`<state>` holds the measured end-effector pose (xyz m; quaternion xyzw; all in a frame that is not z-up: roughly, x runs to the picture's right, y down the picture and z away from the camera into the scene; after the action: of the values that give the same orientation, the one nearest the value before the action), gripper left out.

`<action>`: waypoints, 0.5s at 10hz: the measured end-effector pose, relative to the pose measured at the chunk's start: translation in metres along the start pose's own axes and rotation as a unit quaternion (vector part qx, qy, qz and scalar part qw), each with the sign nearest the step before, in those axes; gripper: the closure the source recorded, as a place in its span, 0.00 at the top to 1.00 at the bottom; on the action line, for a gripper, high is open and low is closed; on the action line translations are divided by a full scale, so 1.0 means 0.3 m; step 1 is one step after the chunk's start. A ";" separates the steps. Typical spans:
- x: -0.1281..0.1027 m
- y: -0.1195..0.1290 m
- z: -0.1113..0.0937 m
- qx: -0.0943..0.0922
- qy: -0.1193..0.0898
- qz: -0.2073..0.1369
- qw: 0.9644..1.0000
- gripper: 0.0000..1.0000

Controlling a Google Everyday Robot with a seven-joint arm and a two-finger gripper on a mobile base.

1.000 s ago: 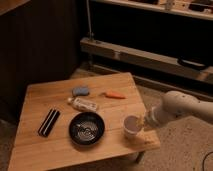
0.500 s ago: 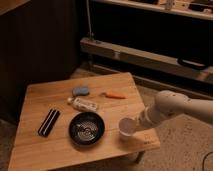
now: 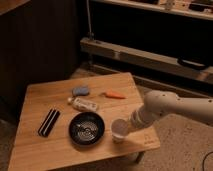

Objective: Place the ceramic cup in the ceramic bowl

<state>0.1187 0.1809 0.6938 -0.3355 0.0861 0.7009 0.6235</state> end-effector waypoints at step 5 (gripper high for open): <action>0.048 0.209 -0.334 -0.026 -0.037 -0.053 0.998 0.00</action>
<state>0.0968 0.1256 0.5907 -0.3293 0.0271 0.6808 0.6538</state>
